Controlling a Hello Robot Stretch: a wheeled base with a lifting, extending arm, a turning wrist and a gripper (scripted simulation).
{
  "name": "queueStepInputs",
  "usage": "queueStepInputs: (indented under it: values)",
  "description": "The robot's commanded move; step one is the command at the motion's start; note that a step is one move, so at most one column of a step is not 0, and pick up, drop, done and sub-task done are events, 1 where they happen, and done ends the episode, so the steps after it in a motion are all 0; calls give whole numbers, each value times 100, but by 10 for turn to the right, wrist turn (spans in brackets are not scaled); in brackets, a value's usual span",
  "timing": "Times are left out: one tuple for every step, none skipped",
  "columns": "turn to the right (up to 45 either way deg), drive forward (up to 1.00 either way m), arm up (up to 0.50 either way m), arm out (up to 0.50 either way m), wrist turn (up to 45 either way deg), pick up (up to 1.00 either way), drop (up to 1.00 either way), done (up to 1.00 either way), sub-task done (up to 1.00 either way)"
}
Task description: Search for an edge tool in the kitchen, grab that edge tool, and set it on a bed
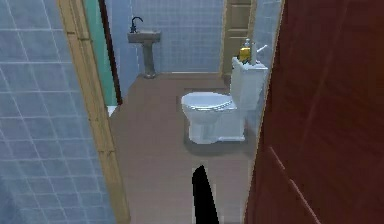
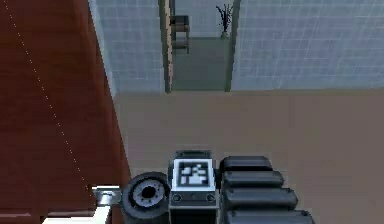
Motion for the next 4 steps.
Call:
queueStepInputs:
  values:
    - [0, 100, 0, 0, 0, 0, 0, 0, 0]
    - [120, 0, 0, 0, 0, 0, 0, 0, 0]
    - [0, 20, 0, 0, 0, 0, 0, 0, 0]
    - [-450, 0, 0, 0, 0, 0, 0, 0, 0]
